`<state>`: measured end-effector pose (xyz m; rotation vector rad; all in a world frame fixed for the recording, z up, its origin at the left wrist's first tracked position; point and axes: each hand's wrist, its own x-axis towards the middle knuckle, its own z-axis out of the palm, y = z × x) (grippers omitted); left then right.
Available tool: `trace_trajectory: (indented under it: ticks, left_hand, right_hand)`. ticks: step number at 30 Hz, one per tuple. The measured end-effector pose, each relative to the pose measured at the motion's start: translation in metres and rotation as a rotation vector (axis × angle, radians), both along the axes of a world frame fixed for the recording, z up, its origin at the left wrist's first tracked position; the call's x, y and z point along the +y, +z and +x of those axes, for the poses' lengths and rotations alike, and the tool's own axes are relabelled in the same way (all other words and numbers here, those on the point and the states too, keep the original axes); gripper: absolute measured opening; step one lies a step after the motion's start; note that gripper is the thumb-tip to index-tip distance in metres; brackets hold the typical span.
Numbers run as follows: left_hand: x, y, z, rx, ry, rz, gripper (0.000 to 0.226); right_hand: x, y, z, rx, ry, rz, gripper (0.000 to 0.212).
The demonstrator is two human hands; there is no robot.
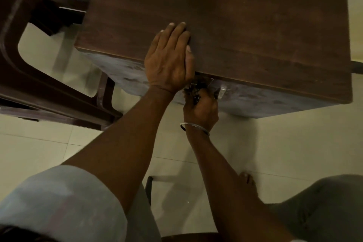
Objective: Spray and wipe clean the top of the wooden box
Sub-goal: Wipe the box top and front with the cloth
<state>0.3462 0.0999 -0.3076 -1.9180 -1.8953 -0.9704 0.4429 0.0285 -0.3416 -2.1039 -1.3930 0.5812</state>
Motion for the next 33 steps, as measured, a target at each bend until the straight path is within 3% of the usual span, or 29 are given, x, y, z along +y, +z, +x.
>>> trace_trajectory:
  ticks: [4,8,15,18,26,33]
  left_hand:
    - [-0.001,0.002,0.0,-0.013,0.002,-0.008,0.044]
    - [-0.002,0.002,0.0,-0.003,-0.012,-0.006,0.044]
    - [-0.002,0.005,-0.001,-0.001,-0.01,-0.083,0.045]
    - [-0.003,0.008,0.0,0.007,-0.01,-0.119,0.044]
    - [-0.005,0.029,0.013,0.163,-0.056,-0.312,0.051]
    - [-0.003,0.022,0.021,0.102,-0.065,-0.229,0.049]
  right_hand:
    - [0.001,0.006,-0.011,0.062,-0.122,0.115,0.021]
    - [-0.002,-0.004,-0.01,0.058,-0.06,0.127,0.027]
    - [-0.008,-0.002,0.006,0.048,-0.043,-0.055,0.026]
    - [-0.021,0.004,0.021,0.043,0.005,0.079,0.029]
    - [-0.039,0.005,0.062,0.343,-0.236,0.242,0.041]
    - [-0.001,-0.007,0.068,0.199,-0.093,0.242,0.029]
